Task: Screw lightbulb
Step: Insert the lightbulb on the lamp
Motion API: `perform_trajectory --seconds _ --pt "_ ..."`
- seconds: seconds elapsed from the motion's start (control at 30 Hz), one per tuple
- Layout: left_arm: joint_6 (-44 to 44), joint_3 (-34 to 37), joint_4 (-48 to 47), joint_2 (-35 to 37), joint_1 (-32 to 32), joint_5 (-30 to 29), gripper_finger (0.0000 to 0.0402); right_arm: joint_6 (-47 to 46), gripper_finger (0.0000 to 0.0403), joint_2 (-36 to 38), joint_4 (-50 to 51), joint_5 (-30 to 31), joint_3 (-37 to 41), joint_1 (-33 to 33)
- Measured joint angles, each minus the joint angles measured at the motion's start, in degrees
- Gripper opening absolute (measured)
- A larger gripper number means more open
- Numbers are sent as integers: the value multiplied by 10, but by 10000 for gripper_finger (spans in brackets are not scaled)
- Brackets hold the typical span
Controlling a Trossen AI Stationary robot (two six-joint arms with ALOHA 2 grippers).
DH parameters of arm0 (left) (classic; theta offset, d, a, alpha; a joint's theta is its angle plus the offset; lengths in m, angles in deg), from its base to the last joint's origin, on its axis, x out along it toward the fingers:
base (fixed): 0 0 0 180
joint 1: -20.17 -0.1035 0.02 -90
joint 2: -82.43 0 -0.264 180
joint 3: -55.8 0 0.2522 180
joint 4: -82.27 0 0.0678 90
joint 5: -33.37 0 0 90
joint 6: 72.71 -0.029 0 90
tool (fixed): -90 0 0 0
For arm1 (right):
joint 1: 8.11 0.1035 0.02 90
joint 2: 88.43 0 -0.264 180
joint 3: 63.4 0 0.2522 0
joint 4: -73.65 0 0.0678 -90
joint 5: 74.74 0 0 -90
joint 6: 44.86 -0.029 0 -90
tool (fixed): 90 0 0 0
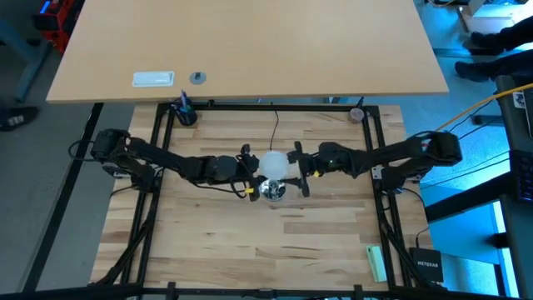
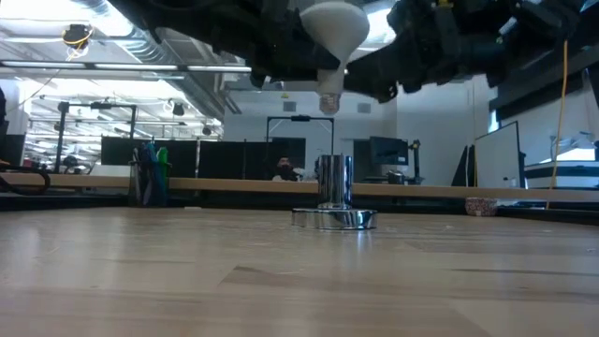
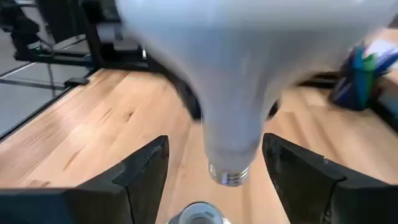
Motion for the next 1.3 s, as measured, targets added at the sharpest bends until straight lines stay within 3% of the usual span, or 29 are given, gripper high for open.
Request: perform_trajectory --seconds 0.2,0.37,0.97,1.3 --pt "7 0 1 0 0 2 141 22 261 71 55 28 1 1" --pt "11 0 3 1 2 4 139 18 242 85 51 49 1 1" --pt "15 1 20 1 3 8 162 1 9 42 26 18 -7 1" --pt "17 1 31 1 2 11 179 1 4 42 18 18 -9 1"
